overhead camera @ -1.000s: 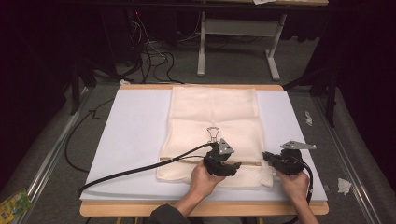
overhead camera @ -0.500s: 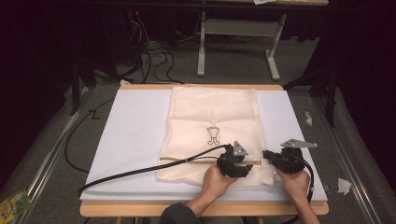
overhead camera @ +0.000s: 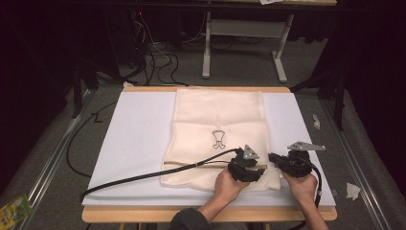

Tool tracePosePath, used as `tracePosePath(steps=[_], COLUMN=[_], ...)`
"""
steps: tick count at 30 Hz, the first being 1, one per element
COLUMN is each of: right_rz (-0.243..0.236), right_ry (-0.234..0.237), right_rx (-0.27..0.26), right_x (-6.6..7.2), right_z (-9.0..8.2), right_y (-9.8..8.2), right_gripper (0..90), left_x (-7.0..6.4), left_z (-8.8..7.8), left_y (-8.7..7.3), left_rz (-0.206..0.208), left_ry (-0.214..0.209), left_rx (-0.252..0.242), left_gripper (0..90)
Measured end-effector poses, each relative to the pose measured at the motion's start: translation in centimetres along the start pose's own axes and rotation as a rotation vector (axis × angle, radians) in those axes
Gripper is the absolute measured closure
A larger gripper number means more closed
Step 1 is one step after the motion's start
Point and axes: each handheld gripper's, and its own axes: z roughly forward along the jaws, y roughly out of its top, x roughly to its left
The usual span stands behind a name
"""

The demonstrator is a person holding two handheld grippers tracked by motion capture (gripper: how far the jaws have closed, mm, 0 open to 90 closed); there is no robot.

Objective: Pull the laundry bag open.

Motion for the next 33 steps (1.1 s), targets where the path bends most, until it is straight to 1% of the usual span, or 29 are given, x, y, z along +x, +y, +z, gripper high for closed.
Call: tracePosePath(steps=[1,2,5,6,7,8,11,13,14,17,18,20,24,27,28,29,31,33], right_rz=[0.000,0.002,0.002,0.005,0.005,0.012,0.014,0.007,0.008,0.006,0.008,0.005,0.004,0.004,0.002,0.002,0.005,0.005], right_ry=[0.000,0.007,0.011,0.020,0.020,0.030,0.033,0.034,0.037,0.039,0.040,0.044,0.046,0.046,0.047,0.047,0.046,0.047], right_rx=[0.000,-0.004,-0.004,-0.007,-0.007,-0.011,-0.008,-0.006,-0.009,-0.011,-0.009,-0.007,-0.011,-0.010,-0.011,-0.011,-0.011,-0.011], right_x=[0.0,0.0,0.1,0.1,0.1,0.2,0.2,0.3,0.3,0.3,0.4,0.5,0.7,0.8,0.8,0.8,0.8,0.7], right_z=[0.0,0.0,0.0,0.1,0.1,0.1,0.1,0.1,0.1,0.2,0.2,0.3,0.3,0.3,0.3,0.3,0.3,0.2], right_y=[0.0,0.1,0.1,0.1,0.1,0.1,0.1,0.2,0.2,0.2,0.3,0.4,0.5,0.7,0.8,0.8,0.8,0.8], right_gripper=[88.8,88.9,88.9,88.9,88.9,88.9,88.9,88.9,88.9,88.9,88.9,88.9,89.0,89.0,89.0,89.0,89.0,89.0], left_x=[0.0,0.0,0.0,0.1,0.1,0.1,0.2,0.3,0.3,0.5,0.5,0.2,0.1,0.3,0.2,0.2,0.2,0.3], left_z=[0.0,0.1,0.3,0.4,0.4,0.4,0.6,0.8,0.9,1.0,1.1,1.4,1.5,1.5,1.3,1.3,1.2,1.2], left_y=[0.0,-0.2,-0.3,-0.4,-0.4,-0.4,-0.4,-0.4,-0.4,-0.3,-0.3,0.0,0.3,0.3,0.3,0.3,0.3,0.4], left_rz=[0.000,0.009,0.006,0.001,0.001,0.003,-0.007,-0.017,-0.030,-0.034,-0.030,-0.006,-0.016,-0.025,-0.017,-0.017,-0.021,-0.017], left_ry=[0.000,-0.003,-0.008,-0.020,-0.020,-0.019,-0.024,-0.028,-0.031,-0.031,-0.028,-0.003,-0.008,-0.024,-0.036,-0.036,-0.056,-0.061], left_rx=[0.000,0.004,0.006,0.013,0.013,0.013,0.011,0.009,0.006,0.011,0.015,0.028,0.019,0.017,0.006,0.006,-0.004,-0.008], left_gripper=[58.3,58.8,60.6,64.0,65.4,67.0,67.9,67.6,67.2,66.4,66.2,66.6,66.8,68.8,71.0,71.6,72.1,73.0])
